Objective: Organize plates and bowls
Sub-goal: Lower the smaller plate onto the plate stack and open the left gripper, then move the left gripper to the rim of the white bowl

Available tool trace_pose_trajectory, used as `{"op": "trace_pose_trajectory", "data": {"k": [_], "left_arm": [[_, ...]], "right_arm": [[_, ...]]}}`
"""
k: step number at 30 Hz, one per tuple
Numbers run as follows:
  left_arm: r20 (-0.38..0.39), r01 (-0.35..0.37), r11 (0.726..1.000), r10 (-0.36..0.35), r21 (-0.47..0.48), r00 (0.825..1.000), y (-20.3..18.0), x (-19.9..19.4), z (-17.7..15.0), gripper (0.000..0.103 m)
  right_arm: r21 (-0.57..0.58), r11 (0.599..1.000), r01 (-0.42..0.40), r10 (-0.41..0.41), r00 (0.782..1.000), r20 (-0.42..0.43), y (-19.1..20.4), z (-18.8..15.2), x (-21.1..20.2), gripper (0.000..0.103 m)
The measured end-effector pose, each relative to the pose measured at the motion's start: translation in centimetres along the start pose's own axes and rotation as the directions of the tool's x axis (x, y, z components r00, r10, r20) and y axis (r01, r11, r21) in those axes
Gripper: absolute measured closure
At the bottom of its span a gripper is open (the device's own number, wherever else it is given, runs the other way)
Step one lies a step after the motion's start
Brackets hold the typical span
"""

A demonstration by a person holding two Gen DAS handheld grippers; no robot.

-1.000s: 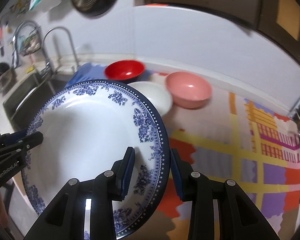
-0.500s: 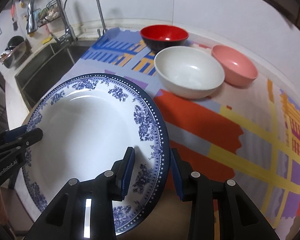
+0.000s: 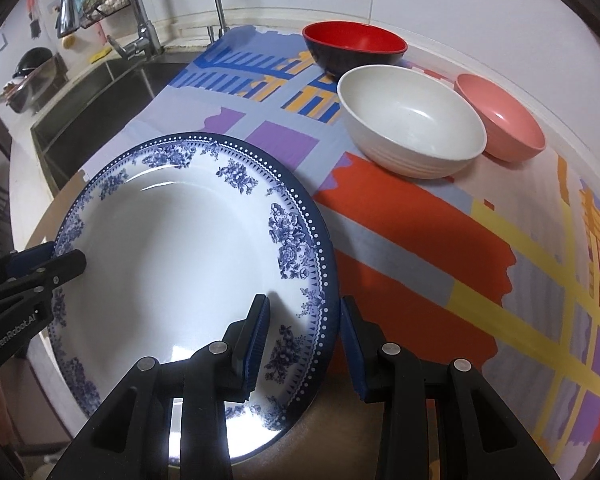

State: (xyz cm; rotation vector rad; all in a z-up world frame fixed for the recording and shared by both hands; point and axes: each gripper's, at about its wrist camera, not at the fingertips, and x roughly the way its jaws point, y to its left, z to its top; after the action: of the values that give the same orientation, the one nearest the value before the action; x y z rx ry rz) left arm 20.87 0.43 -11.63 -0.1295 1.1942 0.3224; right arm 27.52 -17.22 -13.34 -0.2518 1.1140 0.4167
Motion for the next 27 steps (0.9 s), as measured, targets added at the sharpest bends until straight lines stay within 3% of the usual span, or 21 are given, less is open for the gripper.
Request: {"op": "trace_pose_trajectory", "data": {"k": [5,9,14,21,27], "left_arm": [[0.017,0.007,1.000,-0.007,0.024,1.000,-0.1,0.1,0.0,0.049],[0.059,-0.006,0.998,0.002,0.065,0.998,-0.5,-0.6,0.2,0.049],[0.118,0.041,0.990,-0.057,0.134,0.991,-2.0,-2.0,1.5,0.049],[0.152,0.129,0.963,-0.168,0.238,0.974,-5.4,-3.3,5.2,0.048],[0.202,0.121,0.937,-0.195,0.329,0.960,-8.6,-3.5,9.2,0.047]], "right_arm": [[-0.011,1.000,0.005,-0.005,1.000,-0.004,0.1,0.1,0.3,0.066],[-0.008,0.999,0.033,-0.033,0.999,0.018,0.1,0.1,-0.1,0.066],[0.030,0.996,0.082,-0.085,0.991,0.106,-0.8,0.0,-2.6,0.066],[0.151,0.982,0.109,-0.137,0.972,0.192,-4.1,1.3,-5.2,0.066],[0.254,0.963,0.086,-0.146,0.963,0.228,-7.5,3.8,-5.4,0.066]]}}
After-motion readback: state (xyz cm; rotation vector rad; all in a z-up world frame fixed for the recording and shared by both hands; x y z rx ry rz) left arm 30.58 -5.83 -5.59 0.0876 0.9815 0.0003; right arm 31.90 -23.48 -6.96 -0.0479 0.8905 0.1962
